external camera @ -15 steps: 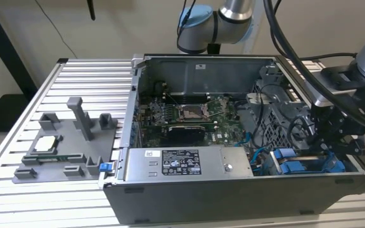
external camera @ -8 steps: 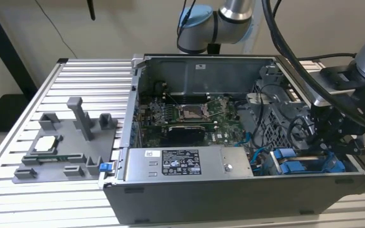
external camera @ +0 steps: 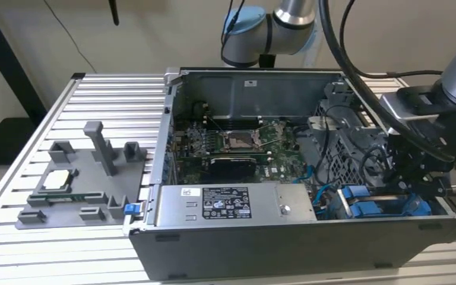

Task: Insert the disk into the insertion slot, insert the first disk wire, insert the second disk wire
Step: 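Insert the first disk wire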

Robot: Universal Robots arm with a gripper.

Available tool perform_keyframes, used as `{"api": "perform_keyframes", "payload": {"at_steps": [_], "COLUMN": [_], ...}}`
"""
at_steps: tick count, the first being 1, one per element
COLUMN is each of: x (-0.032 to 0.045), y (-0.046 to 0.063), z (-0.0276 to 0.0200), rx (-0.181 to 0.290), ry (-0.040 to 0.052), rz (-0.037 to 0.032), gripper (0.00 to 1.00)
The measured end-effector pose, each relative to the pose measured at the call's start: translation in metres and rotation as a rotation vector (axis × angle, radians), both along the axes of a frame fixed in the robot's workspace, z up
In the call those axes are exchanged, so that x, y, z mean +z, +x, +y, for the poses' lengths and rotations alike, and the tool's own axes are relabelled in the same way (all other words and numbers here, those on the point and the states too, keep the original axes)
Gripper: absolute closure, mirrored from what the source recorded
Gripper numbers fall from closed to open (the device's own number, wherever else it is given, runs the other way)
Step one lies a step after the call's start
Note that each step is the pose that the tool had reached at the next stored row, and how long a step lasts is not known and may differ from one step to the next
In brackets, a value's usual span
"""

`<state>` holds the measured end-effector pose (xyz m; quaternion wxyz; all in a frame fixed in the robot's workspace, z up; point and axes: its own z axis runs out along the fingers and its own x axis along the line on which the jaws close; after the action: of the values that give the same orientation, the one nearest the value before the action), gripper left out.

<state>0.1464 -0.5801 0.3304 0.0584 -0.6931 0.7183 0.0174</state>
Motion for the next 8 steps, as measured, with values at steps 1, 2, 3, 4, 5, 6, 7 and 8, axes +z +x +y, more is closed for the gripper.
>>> {"api": "perform_keyframes", "payload": {"at_steps": [1,2,3,4,5,6,7,8], "x": [-0.0014,-0.002,-0.0024,-0.0016,0.0006,0.0053,0.0104,0.015], "y": [0.0,0.0,0.0,0.0,0.0,0.0,0.0,0.0], "z": [0.0,0.0,0.0,0.0,0.0,0.0,0.0,0.0001], "rx": [-0.004,-0.005,-0.006,-0.007,-0.008,-0.008,-0.008,-0.008], "ry": [0.0001,0.0007,0.0016,0.0019,0.0036,0.0029,0.0015,0.0017], "rz": [0.0,0.0,0.0001,0.0001,0.0004,0.0006,0.0006,0.0006], "gripper": [1.0,1.0,0.0,0.0,0.0,0.0,0.0,0.0]}}
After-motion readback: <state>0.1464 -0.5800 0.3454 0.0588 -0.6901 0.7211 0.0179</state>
